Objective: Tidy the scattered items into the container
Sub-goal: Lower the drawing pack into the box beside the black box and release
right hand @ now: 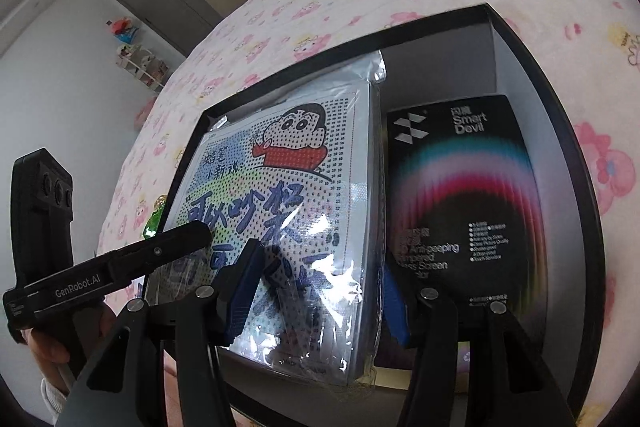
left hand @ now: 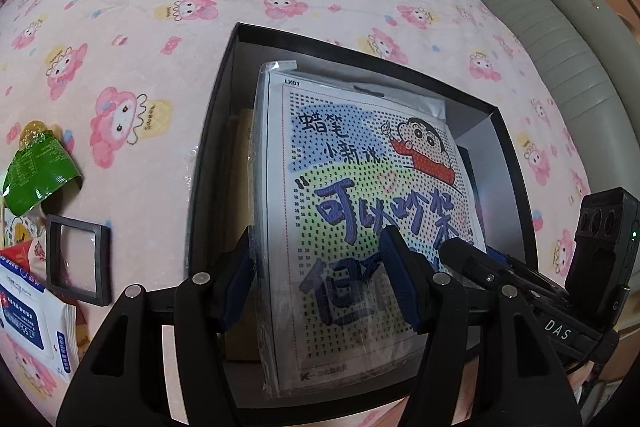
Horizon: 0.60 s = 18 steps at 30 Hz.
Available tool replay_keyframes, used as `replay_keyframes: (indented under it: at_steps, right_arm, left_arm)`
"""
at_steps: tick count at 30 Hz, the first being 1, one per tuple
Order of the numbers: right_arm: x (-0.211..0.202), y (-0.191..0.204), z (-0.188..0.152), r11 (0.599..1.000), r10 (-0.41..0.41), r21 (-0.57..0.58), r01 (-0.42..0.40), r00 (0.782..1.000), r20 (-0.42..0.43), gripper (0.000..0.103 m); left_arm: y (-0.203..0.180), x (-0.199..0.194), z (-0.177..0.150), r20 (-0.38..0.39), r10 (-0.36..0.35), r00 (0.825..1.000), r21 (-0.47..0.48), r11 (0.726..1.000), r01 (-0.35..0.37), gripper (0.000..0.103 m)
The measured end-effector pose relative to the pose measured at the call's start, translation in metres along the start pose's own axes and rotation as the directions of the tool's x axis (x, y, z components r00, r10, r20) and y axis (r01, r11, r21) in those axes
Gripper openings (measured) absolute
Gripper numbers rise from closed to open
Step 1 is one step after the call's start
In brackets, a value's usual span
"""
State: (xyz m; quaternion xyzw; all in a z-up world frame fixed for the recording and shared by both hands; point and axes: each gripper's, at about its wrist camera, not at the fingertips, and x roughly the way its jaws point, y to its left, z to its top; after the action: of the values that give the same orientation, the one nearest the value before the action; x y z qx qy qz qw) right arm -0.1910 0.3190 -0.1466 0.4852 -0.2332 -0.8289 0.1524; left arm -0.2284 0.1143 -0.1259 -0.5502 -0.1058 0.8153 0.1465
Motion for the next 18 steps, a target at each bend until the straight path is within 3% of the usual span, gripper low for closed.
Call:
replay_keyframes:
  at_steps: [4, 12, 17, 18]
  right_arm:
    - [-0.002, -0.004, -0.001, 1.000, -0.002, 0.015, 0.002, 1.000, -0.001, 0.052]
    - [0.001, 0.005, -0.007, 0.987, -0.145, -0.067, 0.146, 0.989, 0.014, 0.053]
    - [-0.015, 0.008, -0.008, 0.943, -0.303, -0.100, 0.318, 0.943, 0.139, 0.048]
    - [-0.014, 0.007, -0.008, 0.931, -0.334, -0.104, 0.350, 0.932, 0.143, 0.037]
  left_arm:
    - [-0.003, 0.000, -0.003, 0.002, 0.034, 0.999, 0.019, 0.999, -0.034, 0.060]
    - [-0.013, -0.001, -0.005, -0.001, 0.042, 0.999, 0.062, 0.997, -0.042, 0.060]
    - [-0.026, 0.003, -0.008, -0.011, 0.038, 0.999, 0.120, 0.992, -0.036, 0.046]
    - [-0.028, 0.004, -0.008, -0.015, 0.038, 0.999, 0.130, 0.991, -0.036, 0.045]
